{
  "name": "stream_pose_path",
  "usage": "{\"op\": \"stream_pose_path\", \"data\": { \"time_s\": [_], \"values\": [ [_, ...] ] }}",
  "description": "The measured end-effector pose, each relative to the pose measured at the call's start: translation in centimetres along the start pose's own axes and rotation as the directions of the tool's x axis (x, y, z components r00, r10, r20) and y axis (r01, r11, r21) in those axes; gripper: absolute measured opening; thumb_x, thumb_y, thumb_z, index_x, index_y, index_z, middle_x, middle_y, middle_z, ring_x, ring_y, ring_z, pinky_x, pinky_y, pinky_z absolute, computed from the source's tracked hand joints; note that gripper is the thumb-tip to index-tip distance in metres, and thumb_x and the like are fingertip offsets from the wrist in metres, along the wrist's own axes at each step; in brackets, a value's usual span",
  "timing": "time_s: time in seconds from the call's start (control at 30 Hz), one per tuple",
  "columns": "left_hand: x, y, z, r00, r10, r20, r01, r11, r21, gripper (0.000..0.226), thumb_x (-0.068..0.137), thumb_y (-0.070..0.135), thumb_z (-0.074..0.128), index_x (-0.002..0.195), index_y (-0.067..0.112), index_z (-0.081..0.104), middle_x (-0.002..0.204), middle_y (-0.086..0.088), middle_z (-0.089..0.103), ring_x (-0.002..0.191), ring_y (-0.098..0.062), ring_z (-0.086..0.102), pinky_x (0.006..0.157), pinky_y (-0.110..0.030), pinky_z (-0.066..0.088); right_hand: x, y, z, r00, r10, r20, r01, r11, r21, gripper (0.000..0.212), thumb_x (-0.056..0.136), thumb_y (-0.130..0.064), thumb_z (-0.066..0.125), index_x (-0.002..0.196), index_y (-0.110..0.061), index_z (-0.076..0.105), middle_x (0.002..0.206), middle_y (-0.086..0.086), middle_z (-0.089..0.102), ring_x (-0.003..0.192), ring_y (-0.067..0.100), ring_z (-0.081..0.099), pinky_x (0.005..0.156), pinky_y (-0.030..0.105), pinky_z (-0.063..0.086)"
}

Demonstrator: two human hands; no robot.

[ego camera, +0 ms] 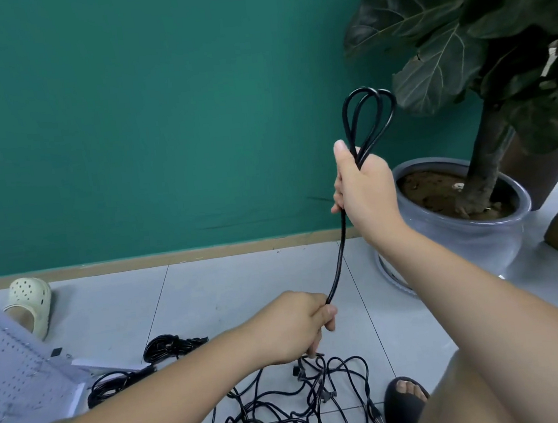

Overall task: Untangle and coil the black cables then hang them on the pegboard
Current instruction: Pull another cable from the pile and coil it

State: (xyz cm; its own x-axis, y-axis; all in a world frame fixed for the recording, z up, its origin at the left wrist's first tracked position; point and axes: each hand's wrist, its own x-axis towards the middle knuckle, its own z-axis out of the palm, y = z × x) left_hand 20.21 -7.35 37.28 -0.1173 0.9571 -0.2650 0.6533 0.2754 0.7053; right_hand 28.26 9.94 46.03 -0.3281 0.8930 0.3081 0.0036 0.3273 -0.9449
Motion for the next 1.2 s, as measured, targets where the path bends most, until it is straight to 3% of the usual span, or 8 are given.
{"op": "stream_pose_path", "data": {
  "time_s": [0.17,0.33,0.43,0.6,0.8,0.9,1.07,1.2],
  "values": [
    [-2.2,2.1,-2.0,0.983,0.109,-0.148,-0.089,0.987,0.134,0.034,0.114,0.036,0.046,0.097,0.018,0.070,0.059,0.008,0.047,0.048,-0.002,0.045,0.051,-0.019,0.031,1.0,2.0,-0.4,0.996,-0.047,0.081,0.072,0.939,-0.336,0.064,0.104,-0.063,0.047,0.076,-0.006,0.037,0.063,0.006,0.047,0.058,0.037,0.062,0.065,0.059,0.059],
    [-3.7,3.0,-5.8,0.860,0.305,-0.408,-0.272,0.952,0.140,0.020,0.106,0.033,0.064,0.088,0.025,0.069,0.063,0.017,0.057,0.060,-0.004,0.049,0.058,-0.017,0.032,-0.7,2.5,0.6,0.921,0.014,0.390,0.179,0.874,-0.452,0.066,0.104,-0.069,0.050,0.071,-0.012,0.043,0.060,0.000,0.047,0.051,0.023,0.055,0.056,0.044,0.058],
    [-4.1,2.8,-7.8,0.803,0.295,-0.518,-0.308,0.949,0.064,0.019,0.101,0.035,0.072,0.085,0.025,0.069,0.063,0.013,0.056,0.059,-0.005,0.042,0.057,-0.018,0.034,-2.8,2.0,1.5,0.795,0.139,0.590,0.100,0.930,-0.354,0.072,0.102,-0.078,0.044,0.067,-0.015,0.049,0.055,0.002,0.050,0.046,0.025,0.052,0.049,0.041,0.049],
    [-4.3,2.2,-9.5,0.716,0.165,-0.678,-0.266,0.963,-0.046,0.036,0.088,0.048,0.083,0.079,0.019,0.063,0.064,-0.002,0.059,0.058,-0.010,0.039,0.056,-0.025,0.034,-5.4,0.0,2.2,0.468,0.354,0.810,-0.390,0.905,-0.171,0.089,0.073,-0.106,0.027,0.077,-0.019,0.049,0.062,0.004,0.031,0.048,0.021,0.030,0.049,0.029,0.032],
    [-4.9,2.3,-10.7,0.524,0.208,-0.826,-0.318,0.947,0.037,0.039,0.076,0.044,0.093,0.077,0.019,0.063,0.068,0.002,0.061,0.062,-0.009,0.048,0.059,-0.020,0.039,-5.5,-1.3,1.4,0.358,0.273,0.893,-0.375,0.918,-0.131,0.089,0.090,-0.096,0.034,0.095,-0.010,0.058,0.065,0.009,0.027,0.051,0.021,0.028,0.052,0.031,0.027],
    [-4.8,1.7,-11.6,0.446,0.359,-0.820,-0.305,0.922,0.238,0.027,0.086,0.037,0.088,0.081,0.018,0.070,0.080,0.005,0.063,0.075,-0.015,0.059,0.067,-0.024,0.045,-5.7,-1.6,1.5,0.349,0.289,0.891,-0.275,0.941,-0.198,0.052,0.095,-0.054,0.060,0.097,-0.002,0.056,0.068,0.008,0.026,0.053,0.021,0.028,0.053,0.032,0.024],
    [-4.3,1.0,-12.4,0.452,0.509,-0.732,-0.289,0.860,0.420,0.007,0.098,0.022,0.079,0.096,0.016,0.075,0.100,0.006,0.061,0.092,-0.014,0.063,0.077,-0.031,0.050,-6.6,-1.9,1.5,0.418,0.270,0.867,-0.099,0.963,-0.252,0.019,0.103,-0.018,0.051,0.097,-0.001,0.055,0.064,0.002,0.028,0.054,0.021,0.031,0.052,0.029,0.027],
    [-3.9,1.4,-12.0,0.473,0.288,-0.833,-0.342,0.931,0.128,0.010,0.099,0.027,0.077,0.095,0.021,0.070,0.093,0.010,0.070,0.091,-0.008,0.067,0.075,-0.020,0.047,-7.3,-2.2,1.6,0.475,0.220,0.852,-0.031,0.972,-0.234,0.020,0.108,-0.014,0.050,0.095,-0.001,0.059,0.061,0.000,0.031,0.053,0.022,0.034,0.050,0.028,0.033]
  ]
}}
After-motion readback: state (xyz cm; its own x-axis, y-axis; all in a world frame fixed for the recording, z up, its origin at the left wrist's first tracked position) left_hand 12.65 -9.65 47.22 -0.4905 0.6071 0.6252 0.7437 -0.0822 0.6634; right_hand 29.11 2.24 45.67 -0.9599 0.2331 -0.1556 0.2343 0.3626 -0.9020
